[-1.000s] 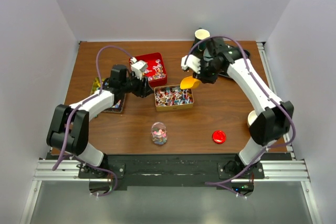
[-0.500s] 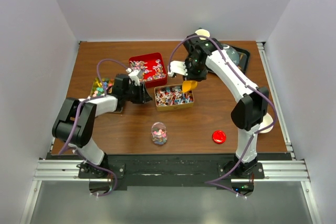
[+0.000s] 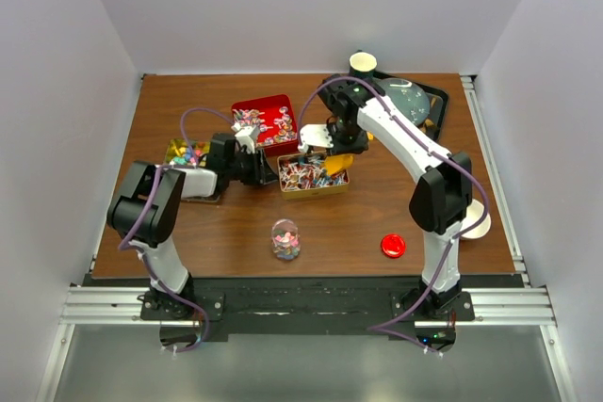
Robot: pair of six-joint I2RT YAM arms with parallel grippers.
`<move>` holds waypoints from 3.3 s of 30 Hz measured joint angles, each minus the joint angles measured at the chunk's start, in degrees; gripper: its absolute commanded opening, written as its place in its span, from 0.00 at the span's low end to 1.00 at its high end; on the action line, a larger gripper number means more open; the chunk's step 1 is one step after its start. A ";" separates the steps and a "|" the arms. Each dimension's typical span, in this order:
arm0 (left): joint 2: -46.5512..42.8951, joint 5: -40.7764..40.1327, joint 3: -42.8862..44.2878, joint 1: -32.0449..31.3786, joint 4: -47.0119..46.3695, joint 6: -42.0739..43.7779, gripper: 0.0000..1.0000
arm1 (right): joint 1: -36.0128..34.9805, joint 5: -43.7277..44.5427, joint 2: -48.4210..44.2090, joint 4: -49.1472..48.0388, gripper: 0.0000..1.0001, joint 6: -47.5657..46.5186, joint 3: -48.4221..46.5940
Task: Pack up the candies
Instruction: Scoop the fake candies from the storage box.
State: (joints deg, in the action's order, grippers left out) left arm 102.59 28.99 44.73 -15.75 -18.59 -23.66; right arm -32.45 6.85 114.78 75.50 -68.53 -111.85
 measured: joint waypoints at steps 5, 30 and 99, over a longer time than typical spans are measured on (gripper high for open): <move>1.57 1.79 -0.04 0.02 -3.50 -0.87 0.40 | 1.44 -1.09 -1.73 -0.46 0.00 -1.16 6.97; 5.42 6.84 0.81 -0.07 -9.11 -2.45 0.36 | -5.31 -2.05 5.99 -0.48 0.00 6.16 3.30; 4.57 23.21 25.22 12.44 42.42 33.59 0.45 | 9.84 -39.08 -20.33 -43.95 0.00 14.19 52.19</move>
State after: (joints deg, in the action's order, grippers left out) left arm 107.15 52.21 69.95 -3.31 23.83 9.93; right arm -22.61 -32.23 94.45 31.55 -54.35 -59.66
